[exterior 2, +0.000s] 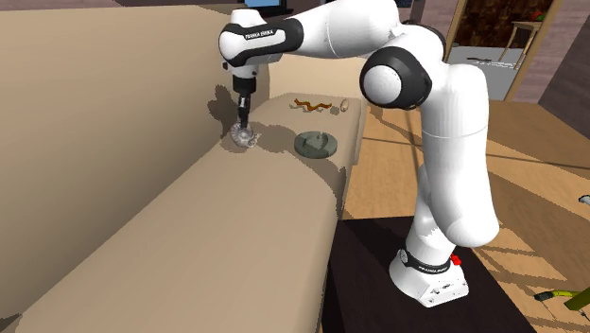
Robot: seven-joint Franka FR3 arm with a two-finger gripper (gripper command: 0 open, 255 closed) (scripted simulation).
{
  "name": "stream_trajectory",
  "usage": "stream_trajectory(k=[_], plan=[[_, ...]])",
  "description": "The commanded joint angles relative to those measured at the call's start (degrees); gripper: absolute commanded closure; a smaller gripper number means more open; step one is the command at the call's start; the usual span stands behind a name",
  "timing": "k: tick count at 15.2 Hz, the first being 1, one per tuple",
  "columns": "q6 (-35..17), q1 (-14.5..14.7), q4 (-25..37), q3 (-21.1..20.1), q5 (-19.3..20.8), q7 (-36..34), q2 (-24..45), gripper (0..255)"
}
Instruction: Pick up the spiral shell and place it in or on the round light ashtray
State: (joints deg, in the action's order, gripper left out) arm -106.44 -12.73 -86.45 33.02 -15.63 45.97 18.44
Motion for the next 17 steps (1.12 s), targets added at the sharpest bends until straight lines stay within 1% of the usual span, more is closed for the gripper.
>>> stream_trajectory(k=[1,5,9,17], plan=[[-0.23,-0.68,-1.89,0.74,0.56,1.60,-1.66,255],[-0.76,-2.31,-6.18,2.55,1.99,5.38,-5.45,255],[-0.75,-4.36,-9.15,4.44,3.15,9.40,-8.38,255],[0.61,-9.56,-11.47,8.49,4.14,18.51,-11.40,255]])
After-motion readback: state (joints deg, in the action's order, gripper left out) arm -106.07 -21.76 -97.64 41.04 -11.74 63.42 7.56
